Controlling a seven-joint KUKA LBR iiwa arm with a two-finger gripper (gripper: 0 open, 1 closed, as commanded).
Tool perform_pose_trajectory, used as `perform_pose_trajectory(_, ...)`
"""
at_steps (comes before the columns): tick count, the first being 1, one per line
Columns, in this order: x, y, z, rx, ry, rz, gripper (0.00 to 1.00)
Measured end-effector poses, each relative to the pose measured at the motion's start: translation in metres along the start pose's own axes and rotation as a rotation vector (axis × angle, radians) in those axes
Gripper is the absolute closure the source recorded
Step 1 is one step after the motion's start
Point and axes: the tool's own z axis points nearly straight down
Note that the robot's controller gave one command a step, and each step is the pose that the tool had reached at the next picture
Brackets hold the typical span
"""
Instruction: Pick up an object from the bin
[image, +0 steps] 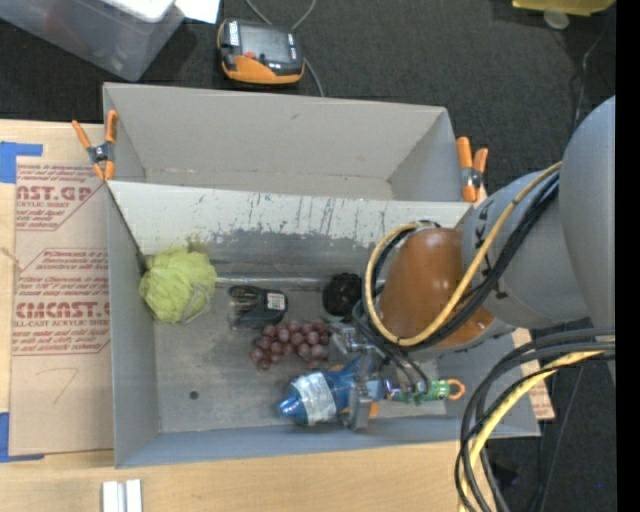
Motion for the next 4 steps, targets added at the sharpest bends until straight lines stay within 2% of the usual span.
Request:
perform_pose_trajectory(1, 0.001, 0.021, -0.033, 0.001, -0.004, 0.197, 0.00)
perform_pose_trajectory(2, 0.001, 0.040, -0.029, 0.000, -0.001, 0.075, 0.00)
perform_pose_trajectory(3, -0.003, 0.040, -0.002, 0.002, -0.012, 0.123, 0.00)
perform_pose_trajectory(4, -0.003, 0.048, -0.001, 0.001, -0.006, 0.157, 1.00)
